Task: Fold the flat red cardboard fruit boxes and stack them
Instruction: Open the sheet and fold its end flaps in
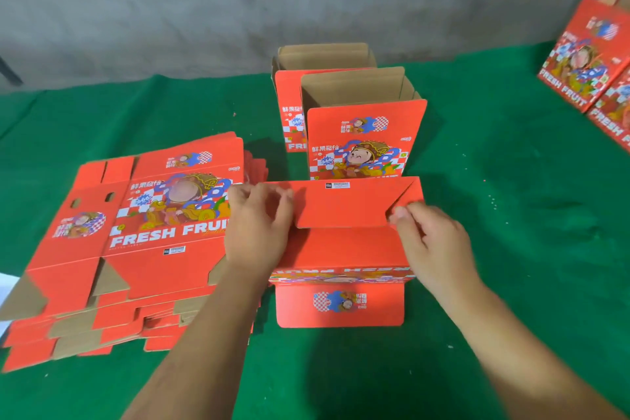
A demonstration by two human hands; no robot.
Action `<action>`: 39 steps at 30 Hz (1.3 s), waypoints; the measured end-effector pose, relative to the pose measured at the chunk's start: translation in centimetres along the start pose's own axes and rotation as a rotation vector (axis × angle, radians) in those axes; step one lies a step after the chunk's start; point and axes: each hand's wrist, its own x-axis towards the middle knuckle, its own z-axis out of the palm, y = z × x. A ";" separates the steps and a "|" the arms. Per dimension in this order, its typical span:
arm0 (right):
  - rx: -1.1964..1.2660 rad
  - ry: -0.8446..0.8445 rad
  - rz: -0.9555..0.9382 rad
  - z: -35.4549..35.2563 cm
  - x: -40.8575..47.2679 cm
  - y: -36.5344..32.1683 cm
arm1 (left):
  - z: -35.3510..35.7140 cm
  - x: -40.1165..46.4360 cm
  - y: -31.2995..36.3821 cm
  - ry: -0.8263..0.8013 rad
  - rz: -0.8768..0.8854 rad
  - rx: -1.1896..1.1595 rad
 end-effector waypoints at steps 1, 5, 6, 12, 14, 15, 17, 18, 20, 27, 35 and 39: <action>0.025 0.060 0.053 0.0 0.6 0.0 | 0.4 -0.5 -0.1 0.012 -0.003 0.085; -0.068 -0.114 0.146 0.9 2.2 -0.7 | 0.9 -0.4 -0.3 -0.129 -0.257 0.060; -0.193 -0.223 0.145 1.2 2.4 -0.8 | 0.9 -0.1 -0.6 -0.182 -0.252 0.006; -0.710 -0.306 0.136 2.3 4.9 -1.7 | 1.0 1.2 -0.7 -0.271 -0.261 0.065; -0.731 -0.333 0.200 2.4 5.3 -1.5 | 1.3 0.9 -0.9 -0.256 -0.242 0.021; -0.690 -0.355 0.268 2.3 5.1 -1.1 | 1.5 0.8 -1.0 -0.252 -0.245 -0.066; -0.430 -0.403 0.468 1.4 4.7 -0.5 | 1.6 0.3 -0.8 -0.244 -0.362 -0.380; -0.221 -0.419 0.563 0.6 4.7 -0.3 | 1.5 0.2 -0.6 -0.229 -0.465 -0.525; 0.171 -0.348 0.668 -1.1 4.9 -0.1 | 1.0 0.4 0.0 -0.175 -0.632 -0.658; 0.798 -0.261 0.925 -5.0 4.5 0.8 | -0.8 0.3 1.7 -0.020 -0.428 -1.079; 0.586 -0.433 0.652 -3.9 1.3 2.0 | 0.6 1.5 -0.7 -0.463 -0.447 -0.797; 0.281 -0.232 0.637 -1.8 1.1 3.0 | 2.4 2.3 -2.2 -0.402 -0.296 -0.344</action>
